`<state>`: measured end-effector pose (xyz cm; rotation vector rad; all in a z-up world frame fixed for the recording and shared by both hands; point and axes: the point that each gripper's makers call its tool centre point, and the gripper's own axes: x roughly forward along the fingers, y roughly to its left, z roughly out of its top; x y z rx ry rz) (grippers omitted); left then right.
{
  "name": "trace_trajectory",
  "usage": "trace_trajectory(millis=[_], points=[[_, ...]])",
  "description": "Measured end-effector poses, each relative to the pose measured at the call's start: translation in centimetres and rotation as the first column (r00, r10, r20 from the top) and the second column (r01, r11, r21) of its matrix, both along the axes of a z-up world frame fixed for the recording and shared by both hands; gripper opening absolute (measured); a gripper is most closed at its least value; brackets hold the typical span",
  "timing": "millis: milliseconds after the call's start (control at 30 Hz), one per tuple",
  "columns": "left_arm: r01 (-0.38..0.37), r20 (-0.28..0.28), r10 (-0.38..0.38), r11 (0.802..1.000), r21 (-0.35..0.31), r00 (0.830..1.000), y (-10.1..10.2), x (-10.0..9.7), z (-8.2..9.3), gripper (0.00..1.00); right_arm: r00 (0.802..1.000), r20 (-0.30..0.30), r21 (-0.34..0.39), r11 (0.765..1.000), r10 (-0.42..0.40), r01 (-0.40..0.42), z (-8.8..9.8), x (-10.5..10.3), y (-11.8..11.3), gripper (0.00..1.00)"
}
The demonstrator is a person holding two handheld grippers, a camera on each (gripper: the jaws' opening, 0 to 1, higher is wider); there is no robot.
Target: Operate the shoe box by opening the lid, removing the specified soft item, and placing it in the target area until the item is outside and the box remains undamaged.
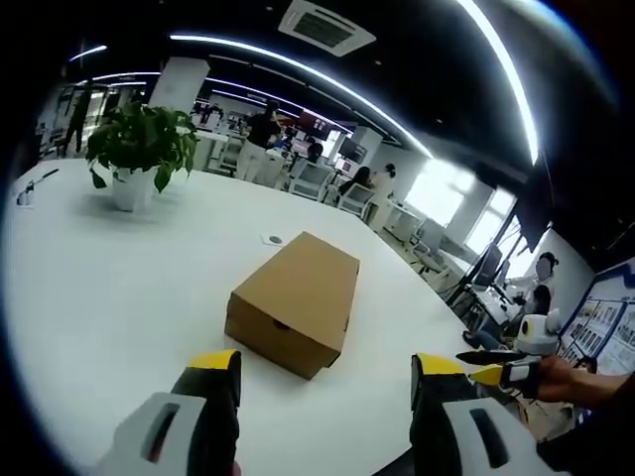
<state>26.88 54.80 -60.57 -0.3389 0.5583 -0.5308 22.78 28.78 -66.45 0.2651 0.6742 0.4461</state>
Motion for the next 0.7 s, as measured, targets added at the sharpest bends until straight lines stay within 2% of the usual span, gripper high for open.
trace_trajectory(millis=[700], points=[[-0.005,-0.012,0.005,1.0,-0.008,1.0,-0.24,0.42,-0.39,0.7,1.0,-0.008,-0.004,1.0,0.025,-0.025,-0.16,0.7,0.49,0.82]])
